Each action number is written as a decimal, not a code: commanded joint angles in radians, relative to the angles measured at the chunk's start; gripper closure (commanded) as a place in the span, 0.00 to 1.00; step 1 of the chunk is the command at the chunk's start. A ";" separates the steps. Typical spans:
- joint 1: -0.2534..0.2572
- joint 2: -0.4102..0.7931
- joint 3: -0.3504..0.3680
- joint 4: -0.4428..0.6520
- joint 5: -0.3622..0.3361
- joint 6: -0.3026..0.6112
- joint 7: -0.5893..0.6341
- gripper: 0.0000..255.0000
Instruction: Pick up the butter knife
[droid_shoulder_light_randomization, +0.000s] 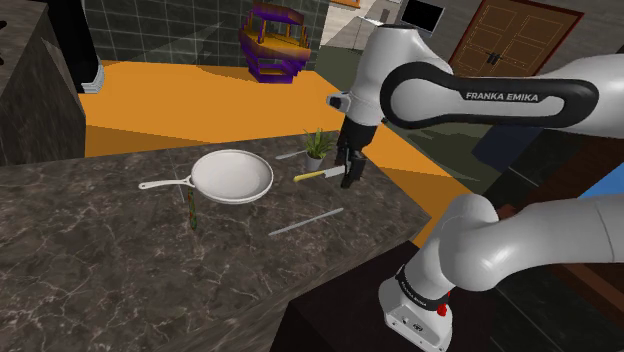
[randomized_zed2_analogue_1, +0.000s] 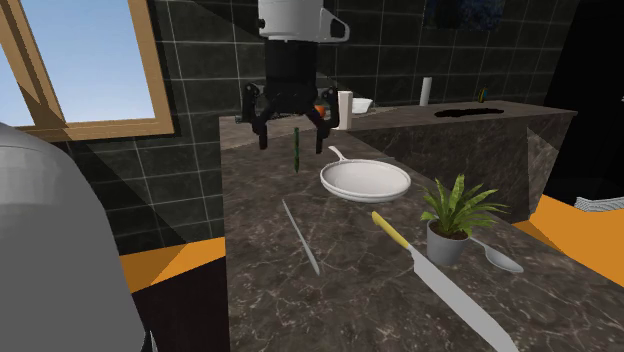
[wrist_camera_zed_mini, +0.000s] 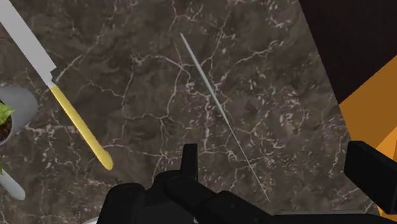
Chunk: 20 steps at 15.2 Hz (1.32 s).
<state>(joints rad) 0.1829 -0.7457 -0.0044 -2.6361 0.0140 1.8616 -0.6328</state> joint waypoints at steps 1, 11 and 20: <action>0.019 0.025 -0.014 -0.053 -0.022 0.078 -0.080 0.00; 0.092 0.257 -0.054 -0.194 -0.110 0.449 -0.349 0.00; 0.089 0.346 -0.056 -0.229 -0.117 0.574 -0.342 1.00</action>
<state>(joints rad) 0.2724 -0.4009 -0.0597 -2.8638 -0.1030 2.4320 -0.9741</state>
